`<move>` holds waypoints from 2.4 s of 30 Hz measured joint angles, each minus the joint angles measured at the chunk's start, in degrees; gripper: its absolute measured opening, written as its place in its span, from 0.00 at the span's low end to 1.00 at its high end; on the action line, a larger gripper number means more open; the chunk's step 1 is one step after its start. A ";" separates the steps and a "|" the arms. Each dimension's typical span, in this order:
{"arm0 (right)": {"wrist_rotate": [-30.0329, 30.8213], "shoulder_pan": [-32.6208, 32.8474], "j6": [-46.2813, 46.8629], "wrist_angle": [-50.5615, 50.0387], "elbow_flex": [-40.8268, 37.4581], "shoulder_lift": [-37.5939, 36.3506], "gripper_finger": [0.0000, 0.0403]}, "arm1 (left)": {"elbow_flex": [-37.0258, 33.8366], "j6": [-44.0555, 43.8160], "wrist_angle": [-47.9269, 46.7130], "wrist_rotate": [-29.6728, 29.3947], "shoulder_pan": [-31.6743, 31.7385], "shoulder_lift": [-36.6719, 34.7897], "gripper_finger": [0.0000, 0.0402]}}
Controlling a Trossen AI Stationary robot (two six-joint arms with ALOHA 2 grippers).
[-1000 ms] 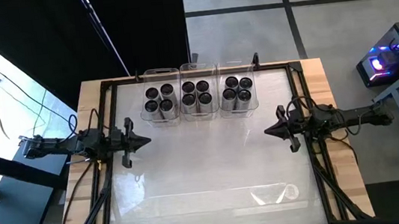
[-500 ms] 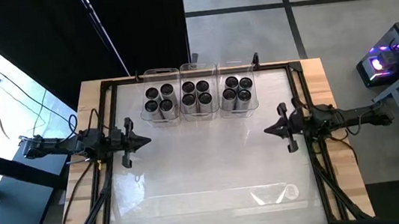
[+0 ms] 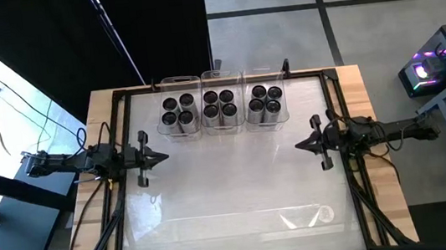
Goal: Sort soda cans
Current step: Return to Home Position
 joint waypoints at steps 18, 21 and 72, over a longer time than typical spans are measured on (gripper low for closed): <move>0.00 0.00 -0.01 -0.02 -0.02 0.00 0.00 | 0.02 -1.43 -0.01 -0.02 0.00 0.00 0.00; 0.00 0.00 -0.01 -0.02 -0.02 0.00 0.00 | 0.02 -1.43 0.00 0.00 0.00 0.00 0.00; 0.00 0.00 0.00 -0.04 -0.02 0.01 0.00 | 0.02 -1.45 -0.02 -0.02 0.00 0.00 0.00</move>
